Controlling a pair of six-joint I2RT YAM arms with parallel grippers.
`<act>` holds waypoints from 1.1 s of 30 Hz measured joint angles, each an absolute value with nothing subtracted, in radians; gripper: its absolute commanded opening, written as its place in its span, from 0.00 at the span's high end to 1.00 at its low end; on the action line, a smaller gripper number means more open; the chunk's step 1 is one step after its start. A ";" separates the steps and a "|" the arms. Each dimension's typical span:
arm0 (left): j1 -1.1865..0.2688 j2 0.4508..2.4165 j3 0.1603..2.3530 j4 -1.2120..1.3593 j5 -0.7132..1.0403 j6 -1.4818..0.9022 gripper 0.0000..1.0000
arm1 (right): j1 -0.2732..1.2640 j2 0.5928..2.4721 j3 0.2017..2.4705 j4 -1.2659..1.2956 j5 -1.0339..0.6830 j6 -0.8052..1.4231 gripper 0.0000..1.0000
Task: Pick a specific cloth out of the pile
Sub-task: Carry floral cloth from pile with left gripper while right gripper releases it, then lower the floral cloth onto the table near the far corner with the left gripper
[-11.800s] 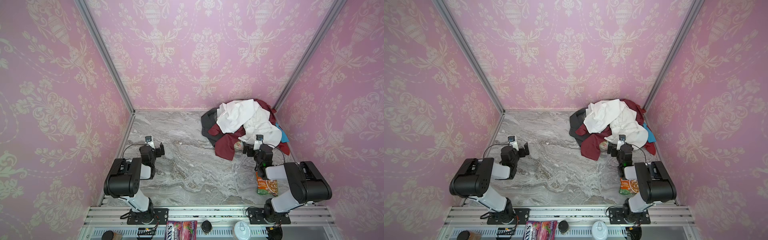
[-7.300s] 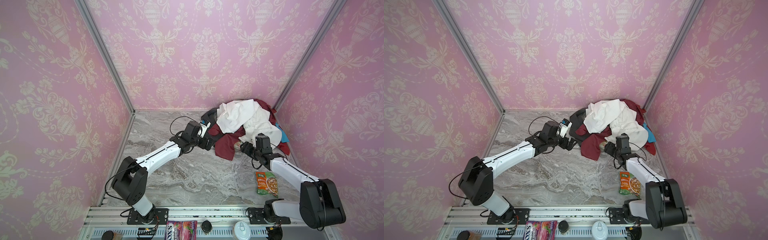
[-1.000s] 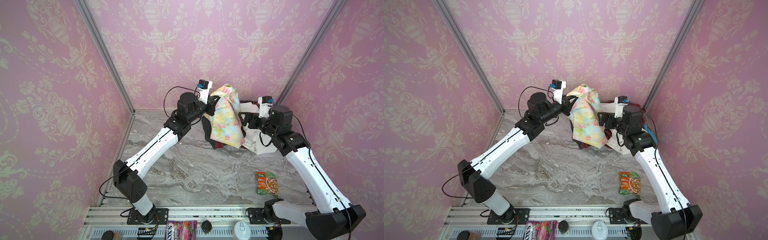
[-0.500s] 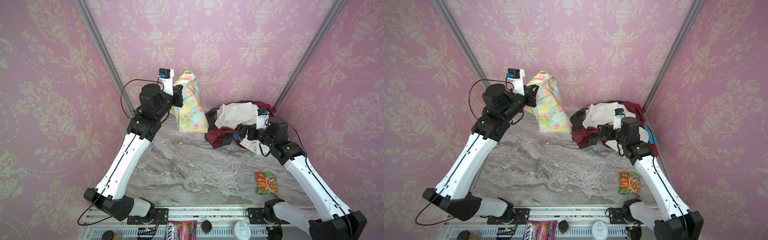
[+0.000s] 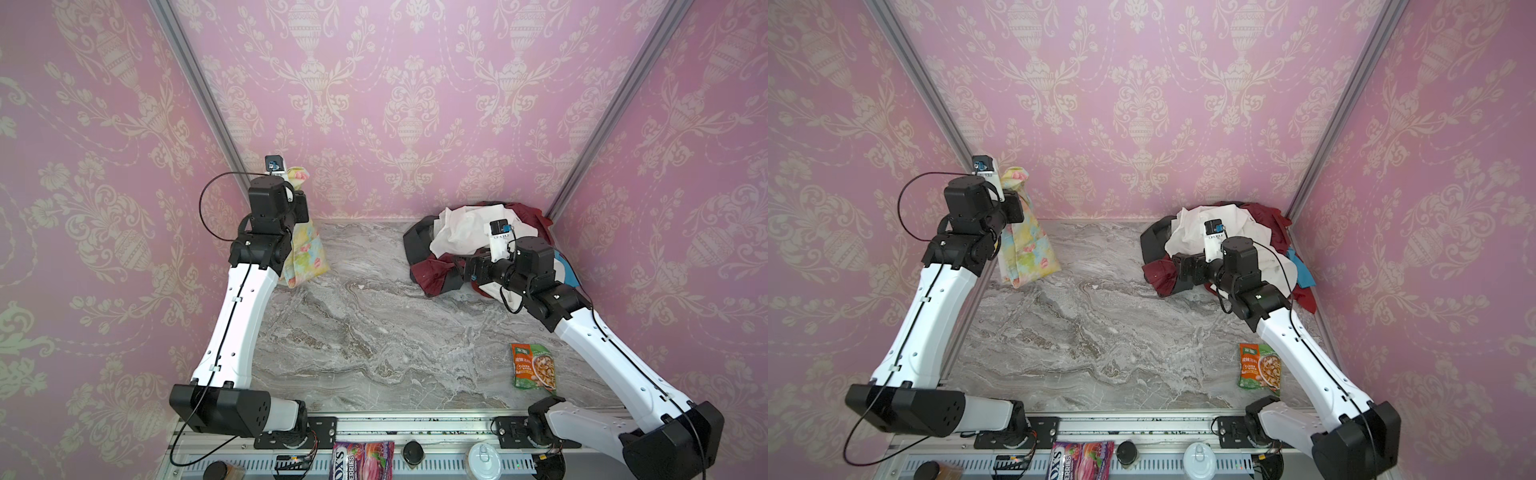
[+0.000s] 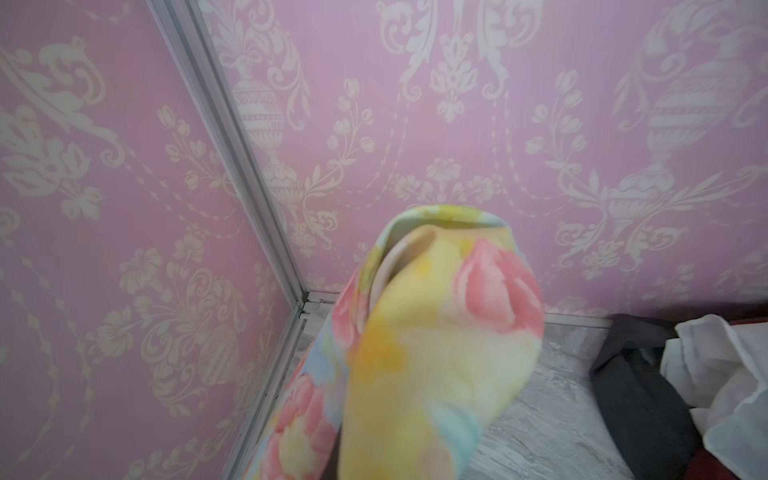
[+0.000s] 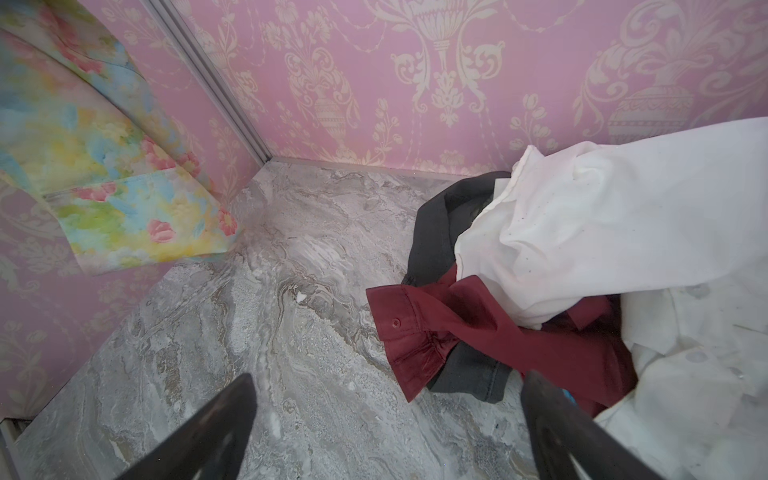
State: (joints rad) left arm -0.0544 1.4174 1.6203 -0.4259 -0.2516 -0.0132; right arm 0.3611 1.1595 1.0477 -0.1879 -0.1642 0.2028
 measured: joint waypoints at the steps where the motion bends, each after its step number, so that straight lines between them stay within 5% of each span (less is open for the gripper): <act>1: -0.045 1.437 1.606 -0.420 -0.275 -0.007 1.00 | 0.374 1.172 1.047 -0.179 -0.162 0.205 0.00; 10: 0.017 1.649 1.596 -0.290 -0.374 0.015 1.00 | 0.422 1.228 1.003 -0.097 -0.146 0.239 0.00; 24: 0.083 2.018 1.918 -0.255 -0.369 0.006 1.00 | 0.424 1.287 1.004 -0.063 -0.096 0.236 0.00; 33: 0.084 1.885 1.589 -0.210 -0.326 -0.099 1.00 | 0.424 1.284 0.979 -0.019 -0.089 0.236 0.00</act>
State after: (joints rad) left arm 0.0845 1.8851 1.5890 -0.2104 -0.3260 -0.0994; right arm 0.4244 1.2842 0.9794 -0.0193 -0.0895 0.2359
